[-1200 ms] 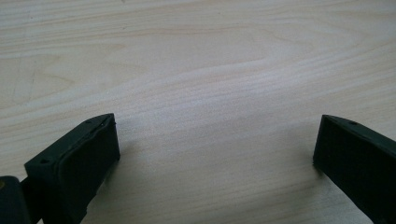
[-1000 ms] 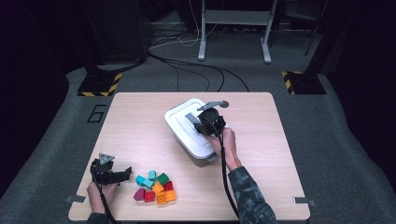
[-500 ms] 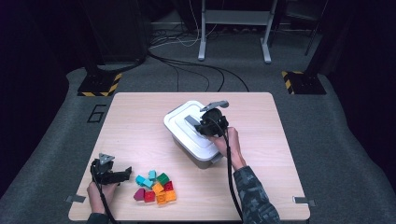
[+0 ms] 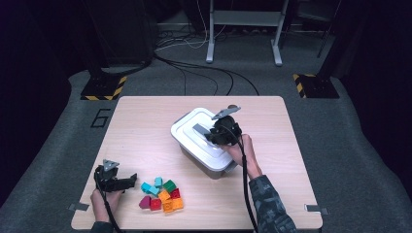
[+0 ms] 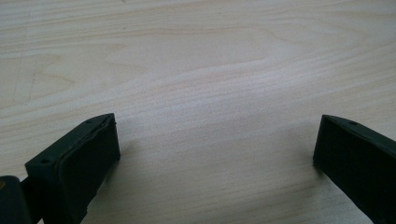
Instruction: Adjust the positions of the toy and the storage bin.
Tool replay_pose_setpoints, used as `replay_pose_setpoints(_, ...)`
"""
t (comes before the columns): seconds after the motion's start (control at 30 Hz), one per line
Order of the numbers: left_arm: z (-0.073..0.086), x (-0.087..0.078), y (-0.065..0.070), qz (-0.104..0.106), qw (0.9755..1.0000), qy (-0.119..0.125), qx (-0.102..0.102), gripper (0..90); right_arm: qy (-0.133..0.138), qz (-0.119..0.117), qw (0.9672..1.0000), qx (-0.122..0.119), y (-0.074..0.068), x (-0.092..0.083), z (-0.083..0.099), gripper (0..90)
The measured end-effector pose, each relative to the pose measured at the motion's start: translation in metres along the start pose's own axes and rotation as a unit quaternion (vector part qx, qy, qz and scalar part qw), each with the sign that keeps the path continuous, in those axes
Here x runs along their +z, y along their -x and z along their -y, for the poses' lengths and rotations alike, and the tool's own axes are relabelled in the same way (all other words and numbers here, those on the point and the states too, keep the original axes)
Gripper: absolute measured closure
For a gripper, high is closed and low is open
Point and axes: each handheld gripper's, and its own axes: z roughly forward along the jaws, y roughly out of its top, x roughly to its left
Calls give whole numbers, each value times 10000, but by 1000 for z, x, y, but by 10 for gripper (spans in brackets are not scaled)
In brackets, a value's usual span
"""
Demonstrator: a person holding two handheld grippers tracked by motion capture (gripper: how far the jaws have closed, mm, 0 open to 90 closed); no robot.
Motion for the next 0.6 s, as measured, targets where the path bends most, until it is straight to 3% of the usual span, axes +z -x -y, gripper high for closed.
replay_pose_setpoints(0.6,0,0,0,-2,10000,-2,-4,2,16,-377,9991,-218,-3,-6,7,665)
